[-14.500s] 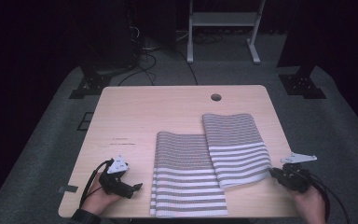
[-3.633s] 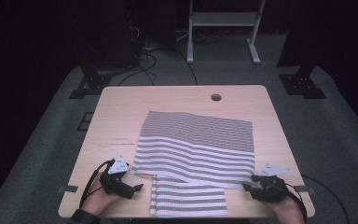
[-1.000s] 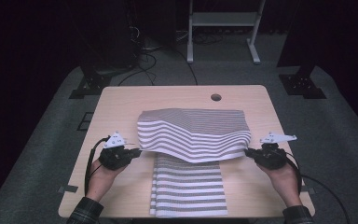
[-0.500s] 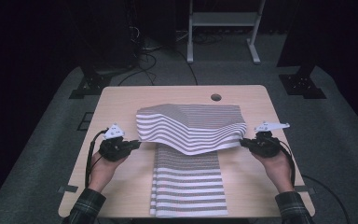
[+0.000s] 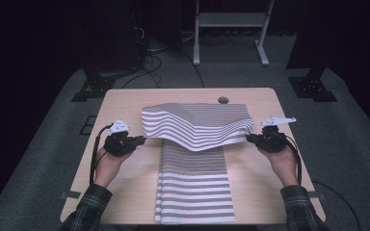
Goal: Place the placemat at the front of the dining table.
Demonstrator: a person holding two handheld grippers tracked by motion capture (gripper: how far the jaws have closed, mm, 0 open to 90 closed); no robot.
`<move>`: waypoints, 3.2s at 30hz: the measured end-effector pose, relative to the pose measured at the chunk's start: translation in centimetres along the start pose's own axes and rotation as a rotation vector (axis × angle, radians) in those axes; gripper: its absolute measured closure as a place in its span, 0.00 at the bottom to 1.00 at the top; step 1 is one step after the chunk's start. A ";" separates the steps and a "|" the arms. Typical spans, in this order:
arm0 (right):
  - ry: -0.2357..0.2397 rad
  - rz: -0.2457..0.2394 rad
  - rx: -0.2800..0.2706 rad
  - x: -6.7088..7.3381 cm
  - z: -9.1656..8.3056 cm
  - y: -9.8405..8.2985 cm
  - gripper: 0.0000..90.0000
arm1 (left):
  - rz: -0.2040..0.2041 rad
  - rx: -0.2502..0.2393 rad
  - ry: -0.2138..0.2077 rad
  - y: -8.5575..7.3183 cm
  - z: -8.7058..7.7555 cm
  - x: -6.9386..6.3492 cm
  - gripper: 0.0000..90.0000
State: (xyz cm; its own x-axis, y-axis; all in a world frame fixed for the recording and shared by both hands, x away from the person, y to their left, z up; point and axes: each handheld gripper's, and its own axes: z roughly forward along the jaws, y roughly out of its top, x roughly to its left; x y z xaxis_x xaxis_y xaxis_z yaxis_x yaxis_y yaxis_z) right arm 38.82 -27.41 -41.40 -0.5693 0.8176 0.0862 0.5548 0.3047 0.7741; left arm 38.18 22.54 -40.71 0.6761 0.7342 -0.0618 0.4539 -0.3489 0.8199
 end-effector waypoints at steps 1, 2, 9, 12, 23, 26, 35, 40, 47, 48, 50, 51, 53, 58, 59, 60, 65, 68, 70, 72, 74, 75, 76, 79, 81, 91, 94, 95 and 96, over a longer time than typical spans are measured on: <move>-0.004 -0.002 -0.001 -0.1 0.1 0.2 0.97 | 0.002 -0.004 0.003 0.1 0.1 0.1 0.95; -0.010 -0.003 -0.011 -0.2 0.1 0.3 0.97 | 0.005 -0.008 0.006 0.3 0.1 0.2 0.95; -0.010 0.009 -0.017 -1.0 0.7 1.5 0.97 | -0.006 -0.016 0.007 1.1 0.8 1.0 0.95; -0.014 0.008 -0.013 -1.3 1.0 2.1 0.97 | -0.007 -0.017 0.010 1.5 1.1 1.4 0.95; -0.038 0.014 -0.029 -2.3 2.4 3.6 0.97 | -0.004 -0.005 0.038 2.5 2.2 3.2 0.95; -0.047 0.015 -0.026 -2.8 2.9 3.9 0.97 | -0.004 0.002 0.051 2.6 2.7 3.5 0.95; -0.068 0.027 -0.005 -3.8 4.2 4.2 0.97 | 0.003 0.006 0.076 2.5 4.3 4.5 0.95; -0.079 0.026 0.006 -4.2 4.9 4.2 0.97 | 0.001 0.019 0.083 2.5 5.0 4.9 0.95; -0.087 0.042 0.016 -4.6 6.4 3.7 0.96 | -0.012 0.031 0.106 1.9 6.3 5.4 0.95; -0.088 0.041 0.018 -4.6 6.6 3.7 0.96 | -0.014 0.036 0.109 1.8 6.4 5.5 0.95; -0.088 0.042 0.022 -4.6 7.0 3.6 0.96 | -0.016 0.046 0.112 1.5 6.8 5.7 0.95; -0.090 0.038 0.026 -4.6 7.2 3.5 0.96 | -0.019 0.043 0.113 1.4 6.9 5.7 0.95; -0.092 0.036 0.034 -4.7 7.5 3.4 0.96 | -0.019 0.055 0.117 1.2 7.2 5.9 0.95; -0.098 0.045 0.051 -5.0 8.1 3.0 0.96 | -0.030 0.076 0.119 0.6 7.9 6.1 0.94; -0.098 0.051 0.053 -5.0 8.2 3.0 0.96 | -0.030 0.077 0.122 0.5 7.9 6.1 0.94; -0.098 0.052 0.054 -5.0 8.3 3.0 0.95 | -0.036 0.079 0.121 0.3 8.0 6.1 0.94; -0.110 0.045 0.048 -5.0 8.2 2.9 0.79 | -0.023 0.072 0.136 0.2 7.7 6.0 0.79; -0.109 0.036 0.032 -4.9 7.8 3.1 0.71 | -0.015 0.042 0.142 0.5 6.9 6.0 0.69; -0.106 0.037 0.022 -4.8 7.6 3.2 0.75 | -0.009 0.032 0.142 0.7 6.5 6.0 0.70; -0.099 0.043 0.016 -4.8 7.5 3.2 0.86 | -0.010 0.018 0.140 0.9 6.4 5.9 0.74; -0.089 0.054 0.022 -4.9 7.6 3.1 0.97 | -0.015 0.015 0.136 0.9 6.3 5.8 0.79; -0.092 0.053 0.029 -4.9 7.7 3.1 1.00 | -0.016 0.014 0.135 1.0 6.4 5.8 0.81; -0.097 0.051 0.042 -4.9 7.9 3.0 1.00 | -0.016 0.015 0.133 1.0 6.5 5.8 0.83; -0.114 0.062 0.069 -5.1 8.6 2.6 1.00 | -0.026 0.018 0.126 1.0 6.8 5.8 0.87; -0.121 0.065 0.073 -5.2 9.0 2.4 1.00 | -0.026 0.021 0.127 0.9 7.0 5.8 0.88; -0.151 0.050 0.096 -5.0 10.2 1.1 1.00 | -0.039 0.051 0.129 0.3 8.3 6.1 0.88; -0.138 0.078 0.073 -5.2 10.1 0.7 1.00 | -0.043 0.066 0.133 0.0 8.7 6.1 0.88; -0.139 0.076 0.075 -5.2 10.1 0.8 1.00 | -0.043 0.078 0.135 -0.1 8.9 6.1 0.88; -0.146 0.065 0.082 -5.1 10.1 0.8 1.00 | -0.042 0.083 0.135 -0.2 9.1 6.1 0.88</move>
State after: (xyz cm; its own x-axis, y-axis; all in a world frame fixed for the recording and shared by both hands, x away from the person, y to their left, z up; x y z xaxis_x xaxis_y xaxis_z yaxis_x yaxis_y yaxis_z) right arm 48.30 -26.40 -47.50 -0.4396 0.8974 0.0379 0.6384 0.2825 0.7160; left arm 47.51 21.83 -46.42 0.5738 0.8189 -0.0131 0.5301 -0.3591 0.7681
